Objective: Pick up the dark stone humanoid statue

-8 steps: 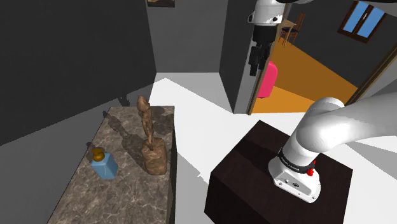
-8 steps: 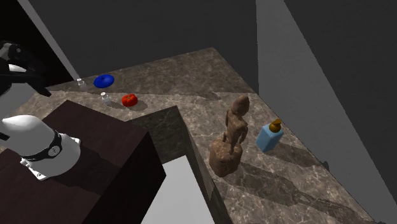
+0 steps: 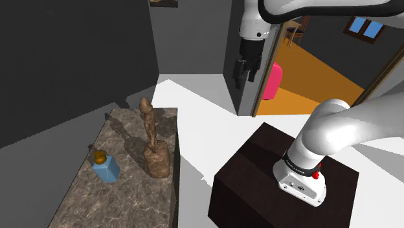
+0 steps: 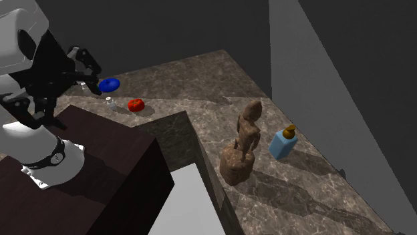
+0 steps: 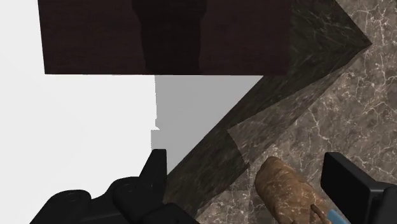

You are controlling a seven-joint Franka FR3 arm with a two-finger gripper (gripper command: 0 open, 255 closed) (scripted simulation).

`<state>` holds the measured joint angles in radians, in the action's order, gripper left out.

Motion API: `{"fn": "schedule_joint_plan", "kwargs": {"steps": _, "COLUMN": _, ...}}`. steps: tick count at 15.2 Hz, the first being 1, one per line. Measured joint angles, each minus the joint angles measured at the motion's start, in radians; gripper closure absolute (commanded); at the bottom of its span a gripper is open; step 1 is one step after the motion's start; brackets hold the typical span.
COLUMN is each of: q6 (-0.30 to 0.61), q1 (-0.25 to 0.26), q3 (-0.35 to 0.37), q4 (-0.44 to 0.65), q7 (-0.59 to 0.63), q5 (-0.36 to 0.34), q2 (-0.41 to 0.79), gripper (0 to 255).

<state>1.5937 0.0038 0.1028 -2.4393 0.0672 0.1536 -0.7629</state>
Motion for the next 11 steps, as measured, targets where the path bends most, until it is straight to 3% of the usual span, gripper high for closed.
{"fn": "schedule_joint_plan", "kwargs": {"steps": 6, "q6": 0.166, "q1": 0.008, "q3": 0.162, "q4": -0.006, "q7": 0.215, "q5": 0.073, "q2": 0.091, "gripper": 0}}
{"fn": "schedule_joint_plan", "kwargs": {"steps": 11, "q6": 0.325, "q1": -0.012, "q3": 0.291, "q4": 0.017, "q7": 0.386, "q5": 0.085, "q2": 0.220, "gripper": 0}}
